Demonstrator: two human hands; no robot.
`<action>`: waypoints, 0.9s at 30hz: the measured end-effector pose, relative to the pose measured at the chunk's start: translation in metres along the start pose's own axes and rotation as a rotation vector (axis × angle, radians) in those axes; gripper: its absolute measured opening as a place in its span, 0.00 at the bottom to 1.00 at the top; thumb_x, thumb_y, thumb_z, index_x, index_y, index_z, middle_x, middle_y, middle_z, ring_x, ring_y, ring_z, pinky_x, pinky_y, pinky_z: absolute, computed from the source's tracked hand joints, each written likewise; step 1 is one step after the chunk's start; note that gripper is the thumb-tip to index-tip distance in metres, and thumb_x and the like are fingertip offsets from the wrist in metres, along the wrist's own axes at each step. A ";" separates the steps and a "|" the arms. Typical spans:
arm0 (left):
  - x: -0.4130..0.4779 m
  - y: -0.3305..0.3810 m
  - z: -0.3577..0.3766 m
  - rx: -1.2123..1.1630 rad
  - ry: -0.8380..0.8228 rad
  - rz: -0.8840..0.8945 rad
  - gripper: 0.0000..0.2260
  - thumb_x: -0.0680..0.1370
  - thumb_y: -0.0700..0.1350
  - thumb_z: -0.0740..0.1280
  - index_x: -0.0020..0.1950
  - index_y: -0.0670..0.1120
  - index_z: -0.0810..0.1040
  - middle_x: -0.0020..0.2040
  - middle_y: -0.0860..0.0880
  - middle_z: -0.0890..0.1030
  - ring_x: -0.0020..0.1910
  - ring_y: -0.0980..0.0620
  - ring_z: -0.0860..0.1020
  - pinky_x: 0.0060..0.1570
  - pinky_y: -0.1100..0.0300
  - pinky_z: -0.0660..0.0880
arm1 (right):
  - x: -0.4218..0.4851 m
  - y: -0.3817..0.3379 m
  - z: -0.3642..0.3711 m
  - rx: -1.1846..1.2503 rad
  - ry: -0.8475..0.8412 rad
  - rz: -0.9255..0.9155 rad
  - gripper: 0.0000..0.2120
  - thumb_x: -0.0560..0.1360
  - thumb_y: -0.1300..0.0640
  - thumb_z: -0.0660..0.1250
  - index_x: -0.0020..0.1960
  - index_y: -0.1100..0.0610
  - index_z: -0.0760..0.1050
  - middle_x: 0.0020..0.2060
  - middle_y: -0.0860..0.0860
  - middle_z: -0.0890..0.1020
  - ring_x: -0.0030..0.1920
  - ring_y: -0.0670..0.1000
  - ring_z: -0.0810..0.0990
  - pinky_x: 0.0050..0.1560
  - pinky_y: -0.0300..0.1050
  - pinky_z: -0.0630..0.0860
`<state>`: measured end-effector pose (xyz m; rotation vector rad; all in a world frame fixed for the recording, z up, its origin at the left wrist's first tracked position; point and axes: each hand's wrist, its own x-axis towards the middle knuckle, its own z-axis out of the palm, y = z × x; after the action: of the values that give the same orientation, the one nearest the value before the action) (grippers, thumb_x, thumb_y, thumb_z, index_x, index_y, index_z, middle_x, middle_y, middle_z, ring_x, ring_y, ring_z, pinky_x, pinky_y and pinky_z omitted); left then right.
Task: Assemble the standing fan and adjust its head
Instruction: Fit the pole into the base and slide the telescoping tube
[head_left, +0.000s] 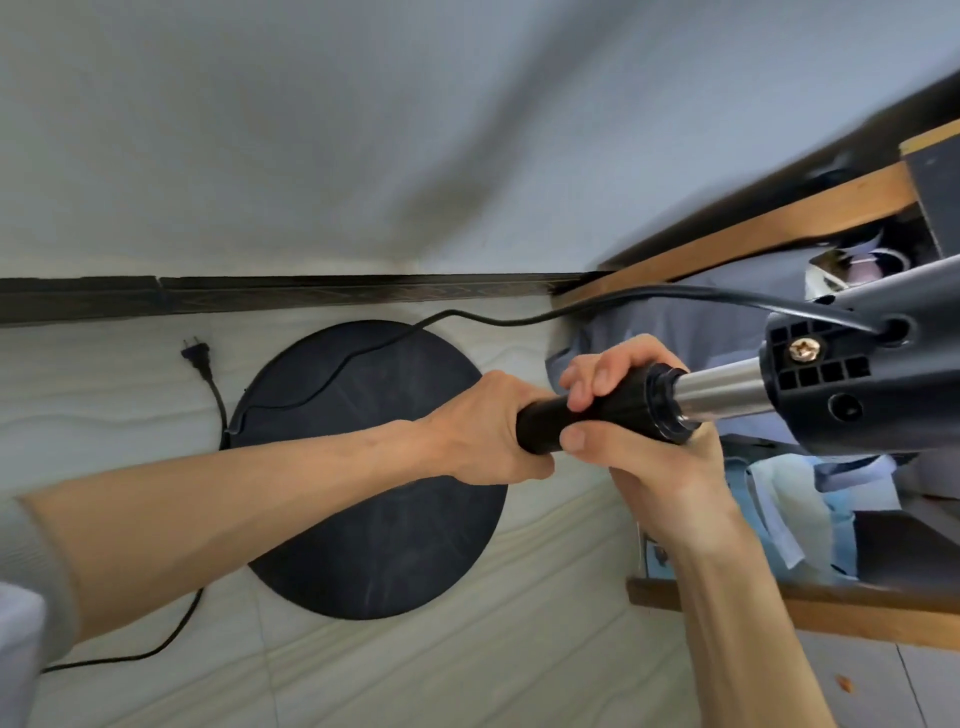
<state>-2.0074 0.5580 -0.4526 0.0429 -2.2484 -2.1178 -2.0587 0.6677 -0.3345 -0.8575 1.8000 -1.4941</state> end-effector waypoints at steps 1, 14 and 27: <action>0.000 0.000 0.000 0.003 -0.003 -0.005 0.19 0.67 0.34 0.72 0.29 0.50 0.65 0.23 0.59 0.69 0.23 0.59 0.67 0.25 0.66 0.63 | -0.003 0.000 0.000 -0.015 0.033 0.012 0.15 0.62 0.67 0.73 0.44 0.53 0.76 0.41 0.52 0.81 0.47 0.52 0.79 0.56 0.46 0.76; -0.018 0.025 0.003 0.382 0.001 -0.182 0.05 0.74 0.49 0.67 0.45 0.54 0.71 0.37 0.53 0.80 0.36 0.51 0.79 0.38 0.55 0.76 | -0.040 -0.011 0.044 -0.511 0.863 0.115 0.15 0.67 0.43 0.79 0.47 0.49 0.80 0.43 0.44 0.85 0.47 0.41 0.83 0.50 0.35 0.76; -0.061 0.033 0.028 0.587 0.262 -0.207 0.17 0.83 0.56 0.59 0.64 0.45 0.67 0.55 0.45 0.80 0.46 0.41 0.83 0.45 0.44 0.80 | -0.051 -0.047 0.039 -0.542 0.638 0.302 0.10 0.67 0.47 0.79 0.45 0.49 0.82 0.40 0.42 0.85 0.44 0.40 0.82 0.50 0.39 0.78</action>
<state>-1.9475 0.5916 -0.4225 0.5581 -2.6854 -1.3383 -1.9940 0.6799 -0.2904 -0.3087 2.7395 -1.1633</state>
